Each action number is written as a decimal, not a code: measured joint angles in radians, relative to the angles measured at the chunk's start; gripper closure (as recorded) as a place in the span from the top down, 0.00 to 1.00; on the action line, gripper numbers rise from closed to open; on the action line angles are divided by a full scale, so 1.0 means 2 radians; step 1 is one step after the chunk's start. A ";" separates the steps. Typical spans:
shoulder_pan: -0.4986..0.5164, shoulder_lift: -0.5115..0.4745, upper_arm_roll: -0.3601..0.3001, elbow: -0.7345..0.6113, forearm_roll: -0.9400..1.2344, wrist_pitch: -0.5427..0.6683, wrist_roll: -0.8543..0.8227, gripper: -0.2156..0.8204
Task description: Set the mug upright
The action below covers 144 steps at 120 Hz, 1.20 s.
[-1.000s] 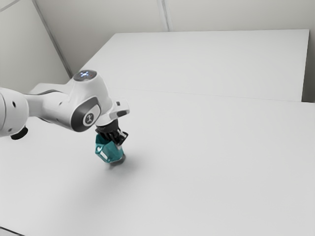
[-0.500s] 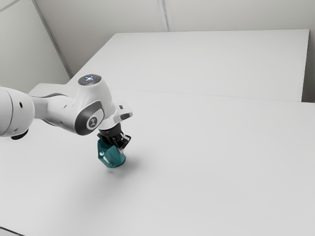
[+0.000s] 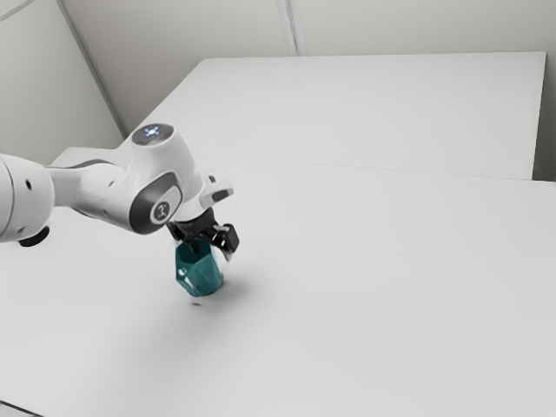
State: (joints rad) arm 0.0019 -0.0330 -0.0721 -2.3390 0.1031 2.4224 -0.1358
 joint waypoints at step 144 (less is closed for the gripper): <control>-0.002 0.025 -0.001 0.330 -0.031 -0.369 0.000 0.78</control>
State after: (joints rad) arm -0.0029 0.0174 -0.0736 -1.6787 0.0415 1.6852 -0.1368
